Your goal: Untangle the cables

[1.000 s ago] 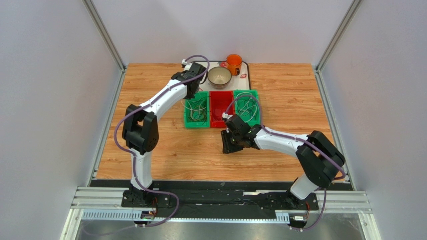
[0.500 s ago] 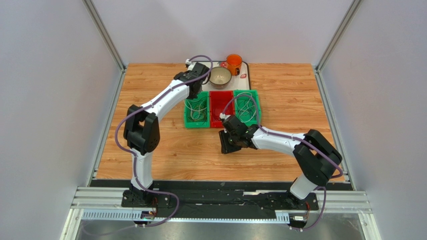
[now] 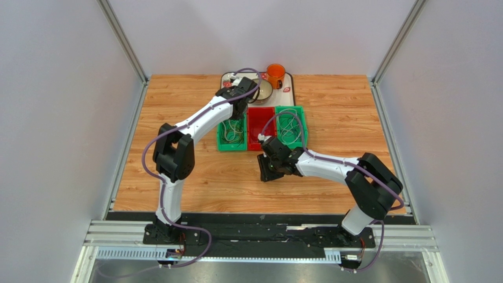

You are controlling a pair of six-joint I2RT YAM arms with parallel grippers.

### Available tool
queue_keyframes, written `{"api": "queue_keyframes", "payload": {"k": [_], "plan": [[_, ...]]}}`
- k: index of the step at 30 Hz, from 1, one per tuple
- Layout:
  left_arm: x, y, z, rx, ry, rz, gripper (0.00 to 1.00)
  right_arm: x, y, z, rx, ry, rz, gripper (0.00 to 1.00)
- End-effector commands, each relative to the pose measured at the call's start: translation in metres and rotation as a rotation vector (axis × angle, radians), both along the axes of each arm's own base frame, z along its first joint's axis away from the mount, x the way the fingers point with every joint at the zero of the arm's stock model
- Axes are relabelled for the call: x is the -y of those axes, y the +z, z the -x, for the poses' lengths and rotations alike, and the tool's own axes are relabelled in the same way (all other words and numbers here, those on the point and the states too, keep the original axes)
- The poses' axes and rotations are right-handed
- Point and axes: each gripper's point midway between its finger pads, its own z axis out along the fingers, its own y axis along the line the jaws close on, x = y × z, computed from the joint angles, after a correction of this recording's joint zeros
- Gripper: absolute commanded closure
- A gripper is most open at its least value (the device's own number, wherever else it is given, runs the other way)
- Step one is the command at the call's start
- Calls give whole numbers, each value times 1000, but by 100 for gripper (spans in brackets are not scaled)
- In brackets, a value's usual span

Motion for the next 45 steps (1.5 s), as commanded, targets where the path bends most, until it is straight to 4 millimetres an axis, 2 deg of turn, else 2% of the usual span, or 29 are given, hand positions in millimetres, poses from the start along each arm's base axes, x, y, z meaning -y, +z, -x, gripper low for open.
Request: {"api": "queue_keyframes", "payload": {"k": [1, 5, 6, 7, 8, 9, 10, 12, 16, 21, 24, 28, 30, 31, 32, 33, 34, 35, 36, 37, 38, 39, 41, 42, 43, 44, 45], "plan": [[14, -11, 1, -12, -5, 70, 100, -6, 7, -8, 33, 6, 4, 64], [16, -25, 8, -45, -17, 86, 100, -6, 7, -8, 33, 8, 6, 64], [16, -20, 9, -37, -20, 94, 96, -7, 7, -8, 34, 6, 5, 64], [12, -25, 14, -45, -23, 89, 91, -7, 6, -7, 32, 7, 7, 64], [13, -21, 10, -10, -23, 106, 88, -7, 6, -8, 32, 9, 8, 64], [11, -7, 11, 28, -25, 124, 83, -6, 5, -7, 30, 8, 12, 64], [7, -12, 16, 24, -27, 119, 73, -8, 6, -7, 33, 10, 11, 64], [7, 3, 14, 69, -33, 158, 60, -7, 6, -8, 33, 8, 13, 64], [9, 14, 15, 80, -64, 182, 48, -7, 5, -7, 34, 9, 20, 64], [20, 25, 15, 85, -111, 234, 46, -8, 5, -7, 33, 9, 21, 64], [24, 36, 15, 94, -117, 259, 51, -8, 4, -8, 40, 4, 31, 64], [27, 55, 18, 124, -136, 294, 48, -6, 4, -10, 58, -4, 50, 64], [25, 72, 23, 155, -144, 314, 48, -6, 5, -10, 64, -4, 51, 64], [22, 73, 26, 161, -148, 316, 47, -5, 5, -10, 69, -8, 55, 64], [19, 87, 31, 194, -153, 334, 47, -5, 7, -10, 76, -10, 49, 64], [15, 91, 35, 207, -155, 337, 47, -5, 8, -9, 82, -11, 50, 64], [12, 85, 41, 209, -155, 338, 46, -4, 10, -9, 90, -15, 45, 64], [6, 100, 48, 246, -158, 352, 46, -5, 11, -10, 97, -17, 39, 64], [-1, 88, 57, 229, -155, 341, 44, -5, 12, -9, 107, -16, 39, 64], [-4, 89, 60, 242, -150, 346, 41, -3, 11, -8, 110, -17, 41, 64], [-10, 99, 68, 269, -150, 359, 35, -4, 17, -9, 128, -21, 26, 64], [-16, 87, 77, 249, -150, 342, 26, -3, 18, -9, 141, -24, 26, 64], [-29, 92, 89, 276, -136, 336, 17, -2, 24, -7, 166, -27, 11, 64], [-37, 81, 96, 262, -125, 319, 9, -1, 25, -7, 180, -33, 9, 64], [-43, 78, 102, 257, -116, 306, 6, -2, 27, -8, 189, -37, -1, 64], [-51, 85, 109, 283, -106, 307, 5, 0, 29, -7, 193, -38, -5, 64], [-57, 77, 115, 272, -94, 296, 4, 0, 29, -6, 197, -37, -3, 63]]}}
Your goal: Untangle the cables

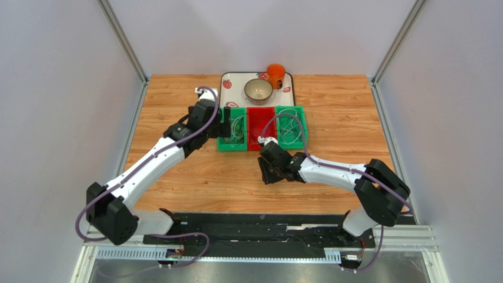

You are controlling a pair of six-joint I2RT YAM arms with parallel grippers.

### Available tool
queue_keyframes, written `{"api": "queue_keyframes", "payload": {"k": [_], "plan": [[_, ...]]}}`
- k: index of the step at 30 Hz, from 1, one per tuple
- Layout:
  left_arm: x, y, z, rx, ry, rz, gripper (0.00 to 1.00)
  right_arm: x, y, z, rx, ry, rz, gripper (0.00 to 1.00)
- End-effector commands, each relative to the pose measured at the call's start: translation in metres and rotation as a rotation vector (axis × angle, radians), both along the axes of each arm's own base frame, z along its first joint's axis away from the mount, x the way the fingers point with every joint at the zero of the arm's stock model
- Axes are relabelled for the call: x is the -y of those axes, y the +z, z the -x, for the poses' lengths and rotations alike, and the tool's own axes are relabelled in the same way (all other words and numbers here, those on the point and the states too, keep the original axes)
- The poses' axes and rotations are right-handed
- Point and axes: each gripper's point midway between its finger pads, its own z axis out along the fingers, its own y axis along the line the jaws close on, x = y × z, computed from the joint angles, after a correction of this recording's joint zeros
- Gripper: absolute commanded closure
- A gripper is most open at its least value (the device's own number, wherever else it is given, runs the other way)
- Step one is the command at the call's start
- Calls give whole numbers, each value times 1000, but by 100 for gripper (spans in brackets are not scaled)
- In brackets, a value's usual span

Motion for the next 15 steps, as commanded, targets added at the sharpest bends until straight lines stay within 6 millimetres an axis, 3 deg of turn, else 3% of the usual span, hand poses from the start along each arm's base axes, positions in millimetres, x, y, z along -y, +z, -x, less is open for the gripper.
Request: {"api": "queue_keyframes", "payload": {"k": [1, 2, 7, 9, 13, 15], "plan": [[-29, -5, 22, 17, 64, -29, 3, -7, 22, -11, 101, -26, -64, 63], [-33, 0, 29, 29, 73, -7, 3, -7, 22, -11, 104, -29, -65, 62], [-42, -14, 64, -59, 94, 56, 4, -9, 28, -9, 145, -21, -69, 60], [-45, -6, 75, -62, 87, 79, 5, -11, 32, -6, 164, -9, -79, 60], [-67, 5, 96, -60, 100, 31, 6, -11, 48, 0, 225, 13, -152, 60], [-89, 9, 103, -44, 153, -40, 4, -10, 56, 5, 254, 28, -191, 59]]}}
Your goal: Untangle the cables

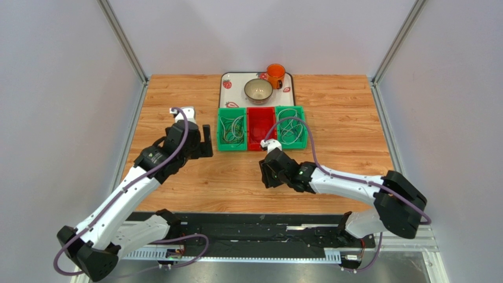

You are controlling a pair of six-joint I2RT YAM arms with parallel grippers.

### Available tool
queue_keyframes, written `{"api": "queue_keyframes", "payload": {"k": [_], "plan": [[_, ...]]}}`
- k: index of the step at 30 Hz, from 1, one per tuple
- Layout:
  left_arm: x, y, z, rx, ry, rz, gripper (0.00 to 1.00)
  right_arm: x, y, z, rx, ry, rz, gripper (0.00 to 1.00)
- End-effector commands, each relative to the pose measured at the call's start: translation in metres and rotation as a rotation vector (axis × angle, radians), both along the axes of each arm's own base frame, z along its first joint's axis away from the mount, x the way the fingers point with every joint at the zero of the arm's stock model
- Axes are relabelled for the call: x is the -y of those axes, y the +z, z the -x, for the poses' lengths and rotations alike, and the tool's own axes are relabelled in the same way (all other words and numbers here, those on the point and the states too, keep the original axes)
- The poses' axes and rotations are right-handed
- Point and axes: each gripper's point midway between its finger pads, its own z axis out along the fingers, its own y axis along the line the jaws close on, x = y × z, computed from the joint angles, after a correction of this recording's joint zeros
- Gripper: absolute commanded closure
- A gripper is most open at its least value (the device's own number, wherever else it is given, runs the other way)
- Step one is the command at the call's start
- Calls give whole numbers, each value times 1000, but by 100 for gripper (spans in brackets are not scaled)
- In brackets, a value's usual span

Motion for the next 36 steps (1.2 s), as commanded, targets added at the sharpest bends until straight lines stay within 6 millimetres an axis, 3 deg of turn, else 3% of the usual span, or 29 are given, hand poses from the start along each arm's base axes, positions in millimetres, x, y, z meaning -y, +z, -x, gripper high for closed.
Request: {"api": "queue_keyframes", "payload": {"k": [1, 5, 7, 8, 13, 17, 20, 24, 36], "plan": [[-40, 18, 23, 21, 86, -90, 3, -5, 40, -4, 149, 4, -160, 59], [-75, 25, 38, 93, 161, -166, 1, 5, 57, 2, 209, -13, -257, 55], [-82, 31, 44, 163, 178, -131, 1, 9, 63, 1, 236, -28, -291, 53], [-84, 22, 46, 165, 173, -137, 1, 13, 66, 1, 252, -45, -300, 53], [-75, 38, 57, 323, 95, 16, 1, 30, 73, -6, 291, -155, -330, 51], [-71, 41, 57, 462, 18, 32, 1, 52, 85, -12, 359, -263, -384, 47], [-78, 46, 62, 502, 38, 37, 1, 61, 86, -11, 382, -294, -407, 46], [-84, 44, 62, 481, 71, 16, 1, 57, 93, -13, 392, -291, -433, 45], [-75, 35, 55, 408, 43, -17, 1, 46, 93, -6, 392, -199, -451, 46]]}}
